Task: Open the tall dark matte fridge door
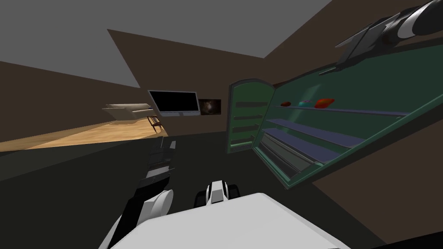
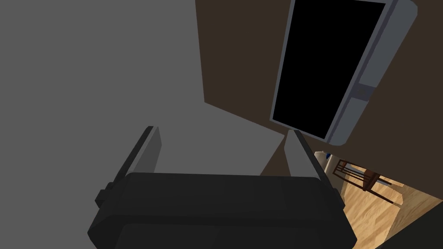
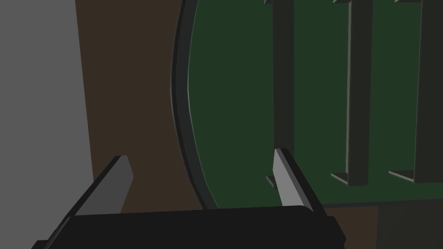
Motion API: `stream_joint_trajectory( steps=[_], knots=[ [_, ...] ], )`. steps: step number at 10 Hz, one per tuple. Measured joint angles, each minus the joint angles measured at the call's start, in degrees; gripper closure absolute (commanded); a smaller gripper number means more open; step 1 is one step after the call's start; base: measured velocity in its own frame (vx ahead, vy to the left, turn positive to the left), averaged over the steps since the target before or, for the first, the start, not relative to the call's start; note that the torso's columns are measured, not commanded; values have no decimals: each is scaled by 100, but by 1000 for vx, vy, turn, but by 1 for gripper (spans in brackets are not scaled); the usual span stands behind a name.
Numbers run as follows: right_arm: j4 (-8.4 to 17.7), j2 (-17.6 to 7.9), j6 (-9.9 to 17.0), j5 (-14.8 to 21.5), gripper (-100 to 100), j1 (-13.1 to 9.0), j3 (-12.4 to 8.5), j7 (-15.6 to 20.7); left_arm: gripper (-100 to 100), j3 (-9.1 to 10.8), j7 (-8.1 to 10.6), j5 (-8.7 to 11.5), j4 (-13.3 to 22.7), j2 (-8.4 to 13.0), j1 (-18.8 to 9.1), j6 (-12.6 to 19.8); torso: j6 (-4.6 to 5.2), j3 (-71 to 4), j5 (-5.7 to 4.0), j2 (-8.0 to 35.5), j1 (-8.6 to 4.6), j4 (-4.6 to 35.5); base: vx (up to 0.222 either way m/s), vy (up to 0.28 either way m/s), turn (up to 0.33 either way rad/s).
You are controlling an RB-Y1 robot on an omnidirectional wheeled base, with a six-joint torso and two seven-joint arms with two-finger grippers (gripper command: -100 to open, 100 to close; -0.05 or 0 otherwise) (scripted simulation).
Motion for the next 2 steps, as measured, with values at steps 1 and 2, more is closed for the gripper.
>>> stream_joint_trajectory(
  steps=[1, 2],
  knots=[
    [0, 0, 0, 0, 0, 0, 0, 0, 0, 0, 0, 0, 0, 0, 0, 0, 0, -2, -1, -2, -2, -1, 0, 0, 0],
    [0, 0, 0, 0, 0, 0, 0, 0, 0, 0, 0, 0, 0, 0, 0, 0, 0, -2, -1, -3, -2, -1, 0, 0, 0]
  ],
)
